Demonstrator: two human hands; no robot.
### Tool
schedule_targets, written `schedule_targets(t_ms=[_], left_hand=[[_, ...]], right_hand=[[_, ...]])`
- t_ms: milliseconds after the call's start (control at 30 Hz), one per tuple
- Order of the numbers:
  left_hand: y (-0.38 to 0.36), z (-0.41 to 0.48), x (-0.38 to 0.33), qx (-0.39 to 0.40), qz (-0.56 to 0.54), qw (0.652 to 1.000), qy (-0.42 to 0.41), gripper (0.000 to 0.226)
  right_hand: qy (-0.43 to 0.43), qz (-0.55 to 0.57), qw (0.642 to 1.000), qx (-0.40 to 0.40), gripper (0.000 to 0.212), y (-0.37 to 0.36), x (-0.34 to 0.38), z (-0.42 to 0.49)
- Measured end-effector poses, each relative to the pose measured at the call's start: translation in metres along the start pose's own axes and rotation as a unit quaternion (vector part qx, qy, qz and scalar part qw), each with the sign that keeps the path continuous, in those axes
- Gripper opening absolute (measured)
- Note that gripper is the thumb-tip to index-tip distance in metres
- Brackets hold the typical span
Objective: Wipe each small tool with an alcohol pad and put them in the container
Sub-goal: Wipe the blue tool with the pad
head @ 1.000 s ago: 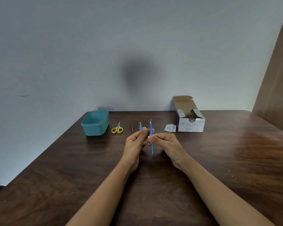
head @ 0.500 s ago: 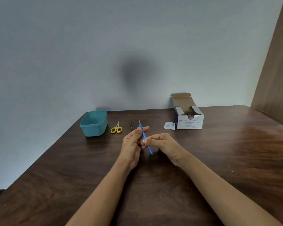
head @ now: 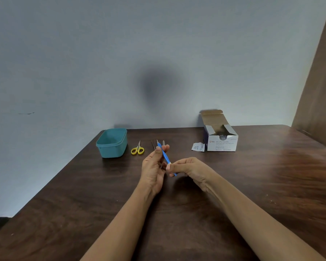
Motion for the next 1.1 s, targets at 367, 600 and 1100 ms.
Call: schedule_targets(t_ms=[367,600,1100], left_hand=[[0.002,0.001,-0.002,-0.019,0.026,0.999,-0.004,0.017],[0.001,-0.005,-0.006,-0.036,0.018,0.999,-0.013,0.018],[0.011,-0.002,-0.009,-0.083,-0.004,0.996,-0.012,0.015]], right_hand=[[0.003,0.005,0.999,0.053,0.011,-0.003,0.004,-0.004],[-0.001,-0.004,0.999,0.040,0.011,-0.002,0.005,-0.004],[0.020,-0.020,1.000,-0.007,0.008,-0.003,0.000,-0.003]])
Point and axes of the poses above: each hand's wrist, its own z-axis towards the middle knuckle, its own y-axis out of the back of the hand, x = y × z, the point moved 7 cm from there along z, towards the middle knuckle, and after that the axes turned 15 degrees about y, right-handed, at the moved point
